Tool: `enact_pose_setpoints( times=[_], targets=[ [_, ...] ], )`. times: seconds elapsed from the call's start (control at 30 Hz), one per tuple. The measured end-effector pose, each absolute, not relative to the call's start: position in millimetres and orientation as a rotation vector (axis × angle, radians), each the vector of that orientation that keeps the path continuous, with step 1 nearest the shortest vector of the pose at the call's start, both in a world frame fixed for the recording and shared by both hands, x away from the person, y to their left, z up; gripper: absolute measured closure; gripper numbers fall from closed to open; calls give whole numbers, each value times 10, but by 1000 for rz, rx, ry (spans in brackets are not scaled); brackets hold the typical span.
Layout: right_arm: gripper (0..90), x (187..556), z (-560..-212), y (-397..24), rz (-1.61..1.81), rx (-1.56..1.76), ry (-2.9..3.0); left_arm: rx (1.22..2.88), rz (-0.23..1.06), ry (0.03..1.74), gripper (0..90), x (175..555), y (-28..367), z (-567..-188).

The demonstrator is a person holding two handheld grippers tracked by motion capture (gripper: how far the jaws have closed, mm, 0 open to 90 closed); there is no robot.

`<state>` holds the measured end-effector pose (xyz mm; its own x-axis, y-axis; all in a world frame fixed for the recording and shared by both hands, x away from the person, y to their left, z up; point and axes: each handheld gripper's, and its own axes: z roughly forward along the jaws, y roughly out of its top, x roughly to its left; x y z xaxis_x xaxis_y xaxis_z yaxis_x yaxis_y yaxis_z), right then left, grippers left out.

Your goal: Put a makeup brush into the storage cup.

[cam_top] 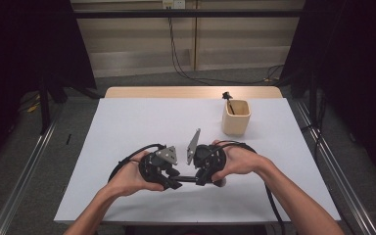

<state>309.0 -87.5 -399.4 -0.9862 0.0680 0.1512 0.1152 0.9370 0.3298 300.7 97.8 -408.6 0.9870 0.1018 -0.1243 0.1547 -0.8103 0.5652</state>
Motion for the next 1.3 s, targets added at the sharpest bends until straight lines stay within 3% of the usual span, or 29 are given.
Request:
enact_pose_setpoints(
  times=[0.07,0.37,0.6,1.13,1.3],
  targets=[
    [732,3092,-3998,-876,-512,-138,-2959,2524,-114,196,565,3014,967,-4095],
    [732,3083,-4034,-908,-529,-145,-2958,2523,-124,188,688,3041,943,-4130],
    [732,3085,-4045,-912,-527,-131,-2972,2528,-148,157,725,3032,935,-4147],
    [717,3103,-4049,-925,-592,-98,-2987,2517,-159,127,747,3051,978,-4135],
    [622,3110,-4018,-947,-612,-135,-2972,2524,-164,124,748,3046,983,-4146]
  ],
)
